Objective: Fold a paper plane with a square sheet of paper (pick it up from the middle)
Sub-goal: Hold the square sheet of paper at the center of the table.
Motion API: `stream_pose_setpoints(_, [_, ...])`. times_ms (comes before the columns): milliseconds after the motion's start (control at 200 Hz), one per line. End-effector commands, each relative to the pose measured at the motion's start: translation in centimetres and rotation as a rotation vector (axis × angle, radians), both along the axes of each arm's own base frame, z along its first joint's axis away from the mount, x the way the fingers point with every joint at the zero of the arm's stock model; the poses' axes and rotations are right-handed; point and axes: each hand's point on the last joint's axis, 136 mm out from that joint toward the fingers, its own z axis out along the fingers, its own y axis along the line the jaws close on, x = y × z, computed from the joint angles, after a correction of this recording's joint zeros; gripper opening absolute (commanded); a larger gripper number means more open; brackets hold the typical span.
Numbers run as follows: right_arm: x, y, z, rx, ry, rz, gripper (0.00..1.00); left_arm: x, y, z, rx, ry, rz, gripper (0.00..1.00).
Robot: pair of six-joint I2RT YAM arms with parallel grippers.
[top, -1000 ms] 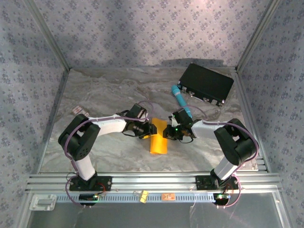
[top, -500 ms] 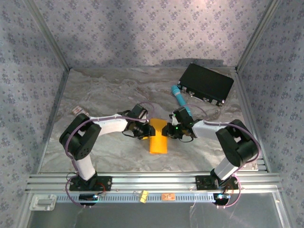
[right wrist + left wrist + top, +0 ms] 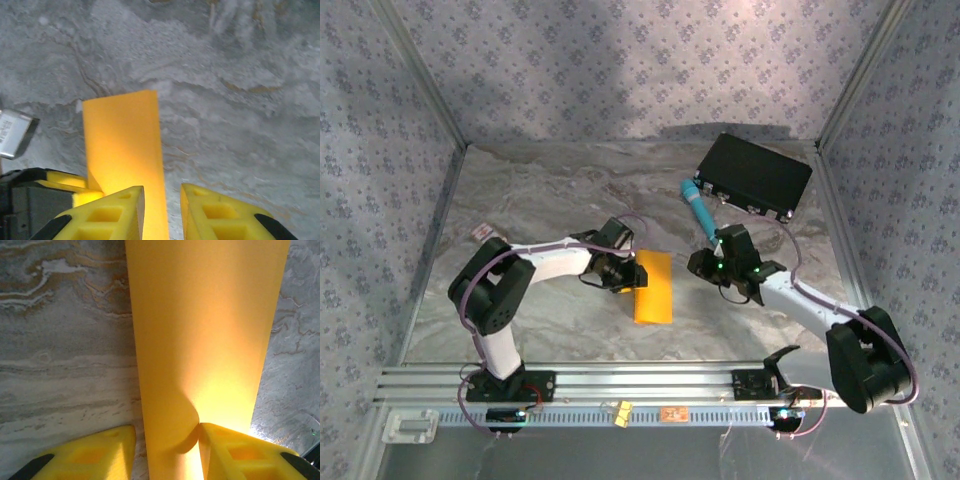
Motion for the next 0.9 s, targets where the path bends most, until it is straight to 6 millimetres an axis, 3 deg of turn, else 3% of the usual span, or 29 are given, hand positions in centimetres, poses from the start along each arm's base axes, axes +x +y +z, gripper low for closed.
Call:
stream_pose_setpoints(0, [-0.9, -1.1, -0.8, -0.017, 0.033, -0.041, 0.27, 0.1, 0.9, -1.1, 0.073, -0.004, -0.018, 0.39])
stream_pose_setpoints(894, [-2.4, -0.9, -1.9, -0.021, 0.054, -0.029, 0.27, -0.2, 0.9, -3.5, 0.185, 0.031, -0.056, 0.43])
